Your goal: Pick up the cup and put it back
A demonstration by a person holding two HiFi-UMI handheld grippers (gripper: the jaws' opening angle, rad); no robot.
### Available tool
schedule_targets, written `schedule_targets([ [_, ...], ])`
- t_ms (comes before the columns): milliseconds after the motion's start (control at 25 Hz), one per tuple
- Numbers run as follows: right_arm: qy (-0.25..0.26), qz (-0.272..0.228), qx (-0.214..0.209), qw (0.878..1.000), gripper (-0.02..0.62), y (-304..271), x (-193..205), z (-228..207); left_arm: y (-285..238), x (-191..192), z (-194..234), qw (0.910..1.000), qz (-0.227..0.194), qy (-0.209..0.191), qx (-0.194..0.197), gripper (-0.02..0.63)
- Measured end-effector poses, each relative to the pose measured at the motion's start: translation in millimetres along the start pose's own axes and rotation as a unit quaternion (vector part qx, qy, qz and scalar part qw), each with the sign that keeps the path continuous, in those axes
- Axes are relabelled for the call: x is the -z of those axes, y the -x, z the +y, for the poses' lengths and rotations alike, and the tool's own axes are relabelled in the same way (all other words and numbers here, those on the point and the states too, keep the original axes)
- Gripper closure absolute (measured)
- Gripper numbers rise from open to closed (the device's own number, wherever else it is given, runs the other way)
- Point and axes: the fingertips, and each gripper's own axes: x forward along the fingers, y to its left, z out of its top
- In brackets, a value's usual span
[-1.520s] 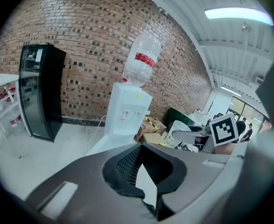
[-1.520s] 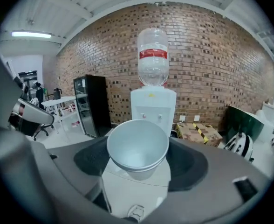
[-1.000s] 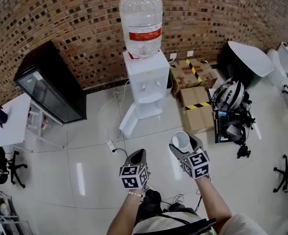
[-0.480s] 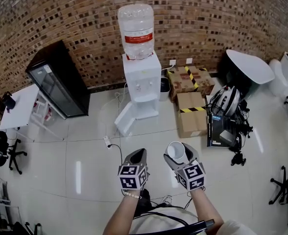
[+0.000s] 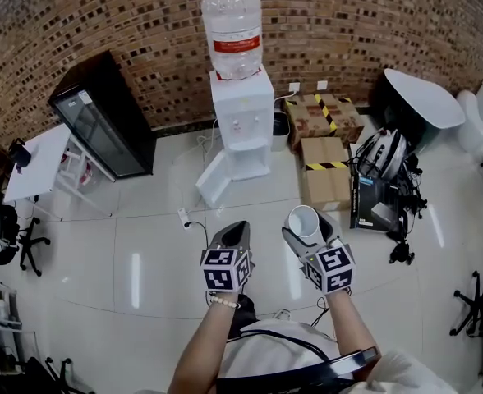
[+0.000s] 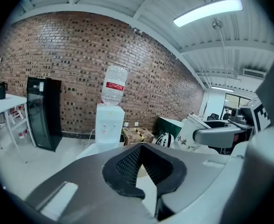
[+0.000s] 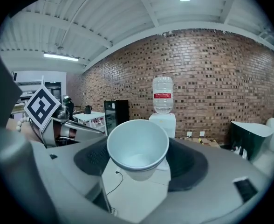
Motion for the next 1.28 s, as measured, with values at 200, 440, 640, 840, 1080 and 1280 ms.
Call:
schedule_targets([
  [200, 0.004, -0.004, -0.004, 1.000, 0.222, -6, -9, 6, -1, -6, 6, 1.0000, 0.000, -0.004, 0.007, 0.600],
  [440, 0.006, -0.006, -0.004, 1.000, 0.222, -7, -13, 4, -5, -7, 0, 0.9998, 0.000, -0.010, 0.019, 0.600],
  [640, 0.008, -0.007, -0.009, 1.000, 0.223, -7, -15, 6, -5, -6, -1, 0.9999, -0.002, 0.005, 0.016, 0.600],
  [840, 0.008, -0.006, -0.014, 1.000, 0.224, -11, -11, 8, -3, -4, 3, 0.9999, -0.006, 0.011, 0.010, 0.600],
  [1080, 0.008, -0.006, -0.023, 1.000, 0.222, -13, -11, 15, 5, -3, 8, 0.9998, -0.009, 0.020, -0.001, 0.600],
  [1280, 0.010, -0.001, -0.027, 1.000, 0.223, -25, -11, 17, 3, -5, 15, 0.9996, -0.010, 0.025, -0.004, 0.600],
])
